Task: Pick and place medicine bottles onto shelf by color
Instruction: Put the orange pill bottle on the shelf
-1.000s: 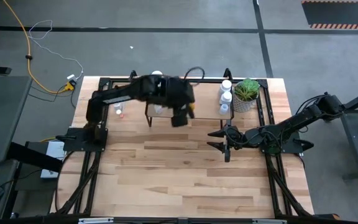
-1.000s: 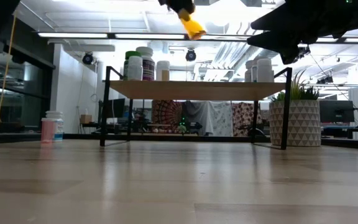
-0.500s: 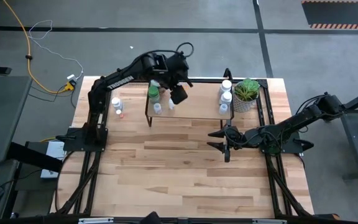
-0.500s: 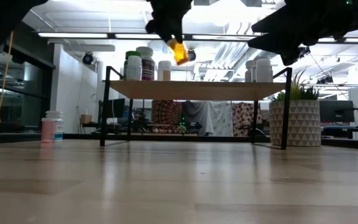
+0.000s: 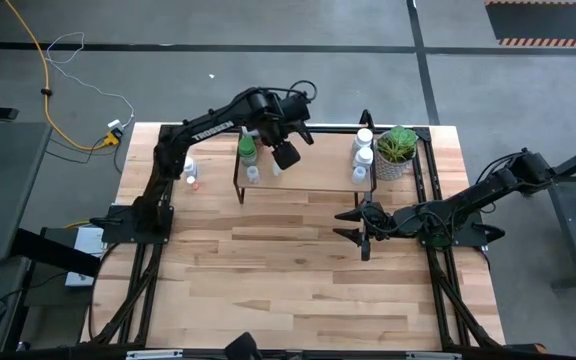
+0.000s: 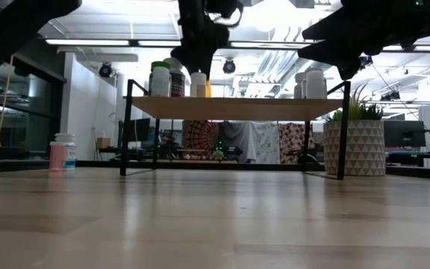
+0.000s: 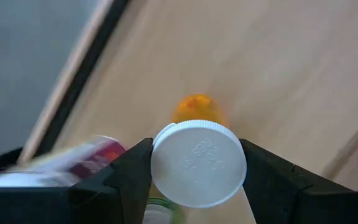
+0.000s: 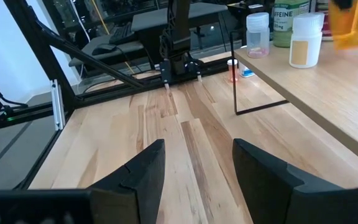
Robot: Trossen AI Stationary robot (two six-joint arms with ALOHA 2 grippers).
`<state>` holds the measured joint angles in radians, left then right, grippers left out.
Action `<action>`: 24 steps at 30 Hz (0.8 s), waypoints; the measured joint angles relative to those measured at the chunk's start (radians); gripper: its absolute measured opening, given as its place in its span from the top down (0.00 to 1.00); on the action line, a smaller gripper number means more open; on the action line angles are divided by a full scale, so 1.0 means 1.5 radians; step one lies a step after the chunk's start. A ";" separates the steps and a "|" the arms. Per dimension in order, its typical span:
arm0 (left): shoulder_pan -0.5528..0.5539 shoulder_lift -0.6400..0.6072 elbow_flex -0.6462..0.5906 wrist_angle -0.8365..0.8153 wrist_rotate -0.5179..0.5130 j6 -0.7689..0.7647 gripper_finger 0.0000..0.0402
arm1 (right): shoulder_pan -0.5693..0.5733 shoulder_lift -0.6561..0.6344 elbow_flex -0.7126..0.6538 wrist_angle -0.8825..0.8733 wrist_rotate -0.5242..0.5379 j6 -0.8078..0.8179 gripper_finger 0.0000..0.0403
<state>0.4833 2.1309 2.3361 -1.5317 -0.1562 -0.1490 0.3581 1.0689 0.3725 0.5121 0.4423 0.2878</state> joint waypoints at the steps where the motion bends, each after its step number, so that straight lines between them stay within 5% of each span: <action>1: 0.000 0.004 -0.002 -0.004 0.000 0.002 0.49 | 0.000 0.000 0.000 0.000 0.000 0.000 0.56; 24: -0.011 0.001 -0.002 -0.011 0.026 0.020 0.37 | 0.000 0.000 0.000 0.000 0.000 0.000 0.56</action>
<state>0.4675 2.1326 2.3331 -1.5480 -0.1171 -0.1192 0.3581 1.0688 0.3725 0.5117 0.4423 0.2876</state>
